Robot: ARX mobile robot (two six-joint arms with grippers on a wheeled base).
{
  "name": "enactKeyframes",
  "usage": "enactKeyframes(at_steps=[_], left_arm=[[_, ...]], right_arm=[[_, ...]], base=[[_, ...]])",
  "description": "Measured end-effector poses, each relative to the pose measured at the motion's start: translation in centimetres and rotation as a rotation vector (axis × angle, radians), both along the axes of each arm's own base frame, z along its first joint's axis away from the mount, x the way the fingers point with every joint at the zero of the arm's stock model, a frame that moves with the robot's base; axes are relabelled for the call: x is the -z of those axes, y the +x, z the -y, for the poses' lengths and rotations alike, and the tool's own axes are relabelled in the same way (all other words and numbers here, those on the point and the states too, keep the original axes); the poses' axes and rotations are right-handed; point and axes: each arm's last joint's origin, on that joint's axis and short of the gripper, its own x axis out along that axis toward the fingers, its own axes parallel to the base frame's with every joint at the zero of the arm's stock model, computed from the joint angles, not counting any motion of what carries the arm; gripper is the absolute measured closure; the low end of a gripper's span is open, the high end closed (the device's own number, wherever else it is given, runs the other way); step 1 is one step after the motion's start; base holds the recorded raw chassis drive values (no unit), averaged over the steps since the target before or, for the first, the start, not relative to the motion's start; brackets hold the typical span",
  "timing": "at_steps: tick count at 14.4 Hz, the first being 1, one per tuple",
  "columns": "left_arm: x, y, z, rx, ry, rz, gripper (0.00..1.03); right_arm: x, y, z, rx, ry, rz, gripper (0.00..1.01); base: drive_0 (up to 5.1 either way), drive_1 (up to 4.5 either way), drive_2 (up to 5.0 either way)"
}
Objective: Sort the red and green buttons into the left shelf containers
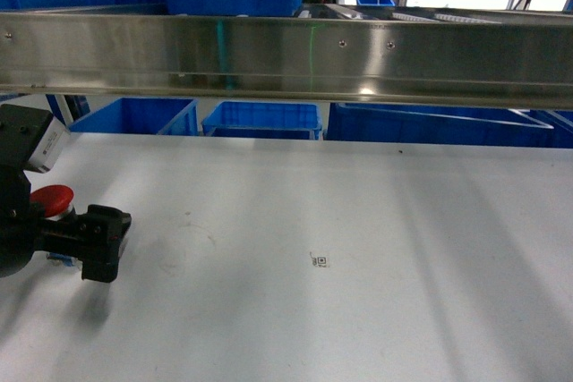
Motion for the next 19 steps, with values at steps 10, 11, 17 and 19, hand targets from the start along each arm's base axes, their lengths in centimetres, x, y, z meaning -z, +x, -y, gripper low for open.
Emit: enactKeyframes(at_steps=[10,11,17,19], left_arm=[[-0.9,-1.9,-0.6,-0.001,-0.019,0.022,0.76],[-3.1,-2.9,-1.3,-0.020,-0.026,0.085,0.76],[-16.3,-9.3,-1.9,-0.033,-0.100,0.328,0.76],[-16.3,-9.3,-1.9,-0.033,-0.100,0.325,0.76]], right_arm=[[0.0,0.0,0.0,0.000,-0.001,-0.001,0.75],[0.0,0.0,0.0,0.000,0.000,-0.001,0.75],[0.0,0.0,0.0,0.000,-0.003,-0.001,0.75],[0.0,0.0,0.0,0.000,-0.003,-0.001,0.75]], base=[[0.0,0.00,0.0],[0.0,0.00,0.0],[0.0,0.00,0.0],[-2.5,1.21,1.2]])
